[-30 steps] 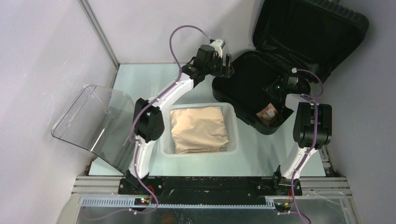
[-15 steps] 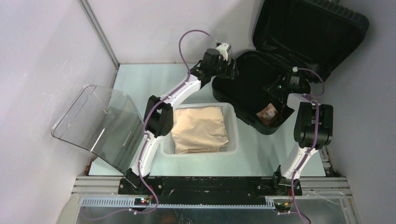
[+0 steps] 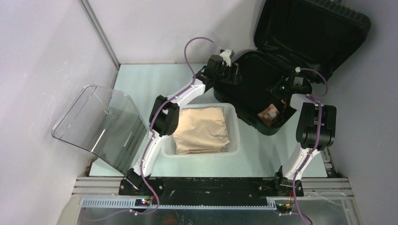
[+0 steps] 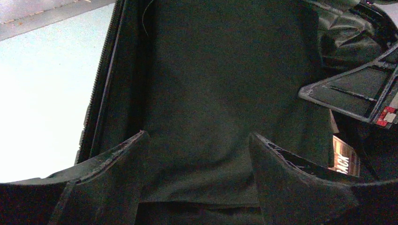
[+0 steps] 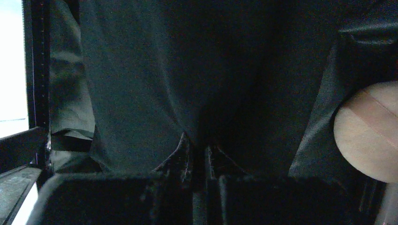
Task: Open, take out, and arrange the luggage
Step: Adjust the clothes in the opened luggage.
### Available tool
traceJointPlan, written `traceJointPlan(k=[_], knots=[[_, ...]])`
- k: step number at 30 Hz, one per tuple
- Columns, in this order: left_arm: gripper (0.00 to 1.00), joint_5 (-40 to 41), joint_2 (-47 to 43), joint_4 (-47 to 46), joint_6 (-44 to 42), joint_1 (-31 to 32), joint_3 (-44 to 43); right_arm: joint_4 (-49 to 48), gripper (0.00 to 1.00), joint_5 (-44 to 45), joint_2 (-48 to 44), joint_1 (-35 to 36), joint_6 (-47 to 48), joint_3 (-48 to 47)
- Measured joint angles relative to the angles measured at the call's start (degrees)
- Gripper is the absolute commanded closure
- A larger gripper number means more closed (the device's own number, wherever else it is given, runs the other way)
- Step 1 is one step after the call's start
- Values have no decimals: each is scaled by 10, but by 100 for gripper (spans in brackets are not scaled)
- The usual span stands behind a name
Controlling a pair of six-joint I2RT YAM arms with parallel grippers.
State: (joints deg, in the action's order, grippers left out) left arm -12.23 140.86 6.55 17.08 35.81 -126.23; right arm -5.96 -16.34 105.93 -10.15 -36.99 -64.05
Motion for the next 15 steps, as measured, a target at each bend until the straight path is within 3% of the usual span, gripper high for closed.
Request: traceJointPlan(k=[15], knots=[[14, 0, 3, 14, -7, 3, 0, 20, 100, -4, -14, -22, 15, -2]])
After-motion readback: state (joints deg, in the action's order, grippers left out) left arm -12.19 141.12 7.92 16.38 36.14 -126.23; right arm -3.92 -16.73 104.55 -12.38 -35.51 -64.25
